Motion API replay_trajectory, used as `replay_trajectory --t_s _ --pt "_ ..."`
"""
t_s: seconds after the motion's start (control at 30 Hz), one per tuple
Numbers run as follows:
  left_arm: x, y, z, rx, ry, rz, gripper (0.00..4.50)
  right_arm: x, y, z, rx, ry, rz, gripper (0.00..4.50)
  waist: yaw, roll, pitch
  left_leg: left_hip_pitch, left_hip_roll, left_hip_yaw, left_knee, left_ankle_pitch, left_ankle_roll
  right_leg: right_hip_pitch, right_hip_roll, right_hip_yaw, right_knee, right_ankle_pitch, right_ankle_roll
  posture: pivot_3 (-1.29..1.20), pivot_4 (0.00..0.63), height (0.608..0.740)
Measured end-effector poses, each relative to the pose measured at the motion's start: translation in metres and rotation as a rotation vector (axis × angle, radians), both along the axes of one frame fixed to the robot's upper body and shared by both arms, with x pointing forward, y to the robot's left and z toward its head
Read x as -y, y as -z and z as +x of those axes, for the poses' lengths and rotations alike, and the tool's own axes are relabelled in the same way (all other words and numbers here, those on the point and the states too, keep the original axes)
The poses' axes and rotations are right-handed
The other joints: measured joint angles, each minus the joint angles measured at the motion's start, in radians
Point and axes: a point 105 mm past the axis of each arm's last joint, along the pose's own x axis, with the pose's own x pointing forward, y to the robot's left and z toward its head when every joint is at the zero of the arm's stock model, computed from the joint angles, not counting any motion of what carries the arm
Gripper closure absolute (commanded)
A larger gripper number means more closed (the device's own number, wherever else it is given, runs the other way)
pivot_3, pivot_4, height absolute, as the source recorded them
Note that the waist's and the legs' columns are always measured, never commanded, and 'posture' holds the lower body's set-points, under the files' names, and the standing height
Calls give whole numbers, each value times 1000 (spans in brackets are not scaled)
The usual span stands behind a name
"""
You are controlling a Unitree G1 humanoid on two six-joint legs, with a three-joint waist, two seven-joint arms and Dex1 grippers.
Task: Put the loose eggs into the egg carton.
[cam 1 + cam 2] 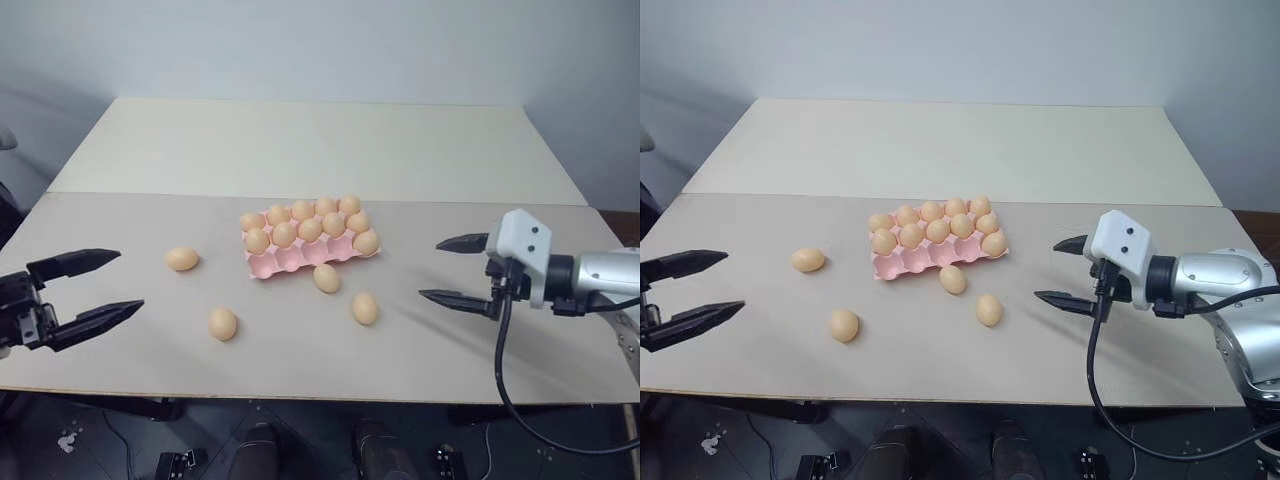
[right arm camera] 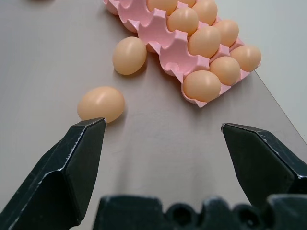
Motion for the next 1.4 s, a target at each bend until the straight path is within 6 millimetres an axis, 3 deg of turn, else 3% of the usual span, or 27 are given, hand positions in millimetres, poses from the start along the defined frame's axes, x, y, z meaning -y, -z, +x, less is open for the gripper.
replay_trajectory --t_s 0.43,0.7,0.97,1.33,1.4 --pt "11 -11 -1 26 52 20 36 -3 -2 5 28 -4 26 0 -1 0 0 0 0 0 0 0 0 0 0 0 0 0 0 0 150 740" --pt "20 -2 -1 -9 108 0 36 -15 0 -5 -3 -17 -4 0 -1 0 0 0 0 0 0 0 0 0 0 0 0 0 0 0 150 740" --pt "22 -1 1 -15 129 -9 36 -64 44 -9 -133 0 -3 0 -2 0 0 -1 0 0 0 0 0 -1 0 0 0 0 0 0 150 740" --pt "24 3 3 -30 143 -20 36 -91 77 4 -153 77 -73 0 -2 0 0 0 0 0 0 0 0 -1 0 0 0 0 0 0 150 740" --pt "24 4 3 -30 144 -23 0 -89 86 9 -173 108 -91 620 -1 0 0 0 0 0 0 0 0 -1 0 0 0 0 0 0 150 740"
